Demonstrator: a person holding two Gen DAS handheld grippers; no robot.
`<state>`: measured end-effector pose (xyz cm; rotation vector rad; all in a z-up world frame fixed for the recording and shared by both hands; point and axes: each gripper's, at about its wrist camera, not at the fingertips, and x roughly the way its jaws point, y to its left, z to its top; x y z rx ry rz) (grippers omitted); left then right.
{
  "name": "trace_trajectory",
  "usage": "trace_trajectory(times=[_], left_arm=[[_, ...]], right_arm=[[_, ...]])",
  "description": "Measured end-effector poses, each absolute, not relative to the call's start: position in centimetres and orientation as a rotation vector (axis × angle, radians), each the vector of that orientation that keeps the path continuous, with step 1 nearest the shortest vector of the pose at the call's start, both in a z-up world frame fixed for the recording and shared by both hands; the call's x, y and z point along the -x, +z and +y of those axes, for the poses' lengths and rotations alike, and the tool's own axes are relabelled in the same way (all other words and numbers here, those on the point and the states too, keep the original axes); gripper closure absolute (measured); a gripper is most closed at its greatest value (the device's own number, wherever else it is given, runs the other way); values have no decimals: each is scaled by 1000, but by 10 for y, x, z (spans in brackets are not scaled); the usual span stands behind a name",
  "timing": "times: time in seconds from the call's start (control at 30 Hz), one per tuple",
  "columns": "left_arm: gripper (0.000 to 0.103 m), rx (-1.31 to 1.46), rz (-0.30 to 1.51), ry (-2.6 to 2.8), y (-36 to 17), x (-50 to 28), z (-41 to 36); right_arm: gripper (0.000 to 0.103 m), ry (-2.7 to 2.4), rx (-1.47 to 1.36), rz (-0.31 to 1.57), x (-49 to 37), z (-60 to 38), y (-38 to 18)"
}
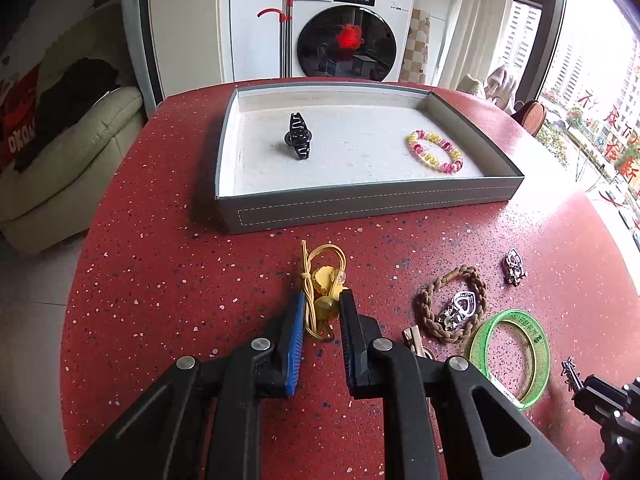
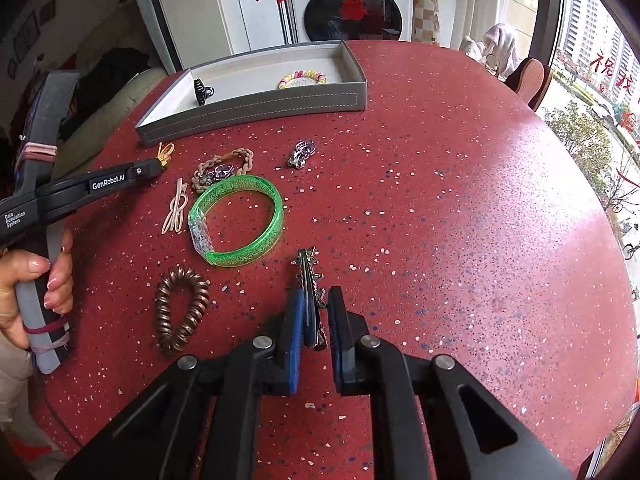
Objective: Organize jewelry
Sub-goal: 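Grasp the yellow cord hair tie with left gripper while right gripper grasps the silver barrette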
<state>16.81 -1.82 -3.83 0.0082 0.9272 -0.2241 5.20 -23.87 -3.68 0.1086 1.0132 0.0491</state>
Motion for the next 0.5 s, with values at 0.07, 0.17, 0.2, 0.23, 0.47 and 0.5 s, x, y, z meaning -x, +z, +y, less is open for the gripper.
trace_trajectory(times=[0.07,0.17,0.2,0.23,0.47,0.5], left_arm=[[67,-2,919,-226,-34,-167,-16],[67,13,910,-231,-27,-167,-13],[67,18,907,-234,-25,-167,-12],[67,20,903,-236,-22,-167,-12],[67,48,854,-246,4,-175,-6],[67,52,849,-246,7,-177,-5]], right_arm=[[90,61,-141,1006,-54,-244,-34],[90,65,-161,992,-56,-248,-28],[90,68,-168,986,-57,-250,-25],[90,72,-174,980,-58,-252,-23],[90,91,-176,935,-78,-258,-3],[90,97,-177,930,-83,-260,0]])
